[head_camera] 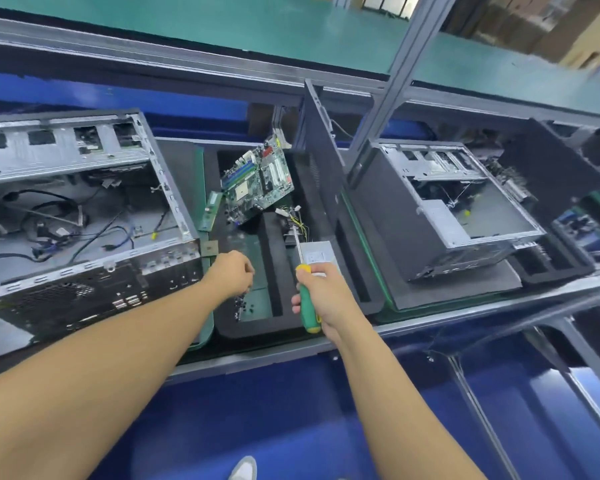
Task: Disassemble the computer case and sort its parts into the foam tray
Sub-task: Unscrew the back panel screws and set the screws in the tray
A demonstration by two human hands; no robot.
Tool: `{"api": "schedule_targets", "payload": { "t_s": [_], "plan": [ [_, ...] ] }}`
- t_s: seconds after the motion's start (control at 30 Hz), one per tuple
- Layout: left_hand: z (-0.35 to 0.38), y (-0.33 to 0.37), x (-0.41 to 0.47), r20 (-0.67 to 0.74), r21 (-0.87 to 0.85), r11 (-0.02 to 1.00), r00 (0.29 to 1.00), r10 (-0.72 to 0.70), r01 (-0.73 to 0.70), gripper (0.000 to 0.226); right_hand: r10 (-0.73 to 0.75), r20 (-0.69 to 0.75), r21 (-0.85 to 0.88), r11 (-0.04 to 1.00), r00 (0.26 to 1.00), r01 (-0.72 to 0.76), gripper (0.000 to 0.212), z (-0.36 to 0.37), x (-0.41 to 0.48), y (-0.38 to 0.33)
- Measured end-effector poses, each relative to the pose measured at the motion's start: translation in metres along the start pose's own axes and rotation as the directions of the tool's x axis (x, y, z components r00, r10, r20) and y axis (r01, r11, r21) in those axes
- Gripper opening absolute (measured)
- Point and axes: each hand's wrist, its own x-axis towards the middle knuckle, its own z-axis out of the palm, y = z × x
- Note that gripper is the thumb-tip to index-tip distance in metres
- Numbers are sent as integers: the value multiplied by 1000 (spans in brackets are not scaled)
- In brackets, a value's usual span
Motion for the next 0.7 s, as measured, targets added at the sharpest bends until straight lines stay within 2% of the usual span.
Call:
{"api": "schedule_targets", "payload": {
  "t_s": [0.13,0.3,0.37,0.5,0.63,0.7],
  "plan": [
    [24,-7,13,-39,122,989,996,-75,80,27,21,25,-77,997,999,-19,16,-8,9,4],
    [36,-8,19,-13,266,962,999,-51,52,26,37,60,-148,989,997,-27,16,-9,13,8],
    [29,-6,19,10,290,954,998,69,-69,31,30,71,-159,987,997,-19,14,-4,16,7],
    [3,4,5,72,182,927,945,319,-327,15,11,52,-105,994,999,-5,13,18,18,2],
    [-35,18,-15,-7,283,837,872,490,-468,19,-25,40,13,1000,999,24,14,47,9,-5],
    [-59,19,-27,18,303,782,824,566,-544,28,-61,16,59,997,998,60,14,63,0,-8]
  ]
}}
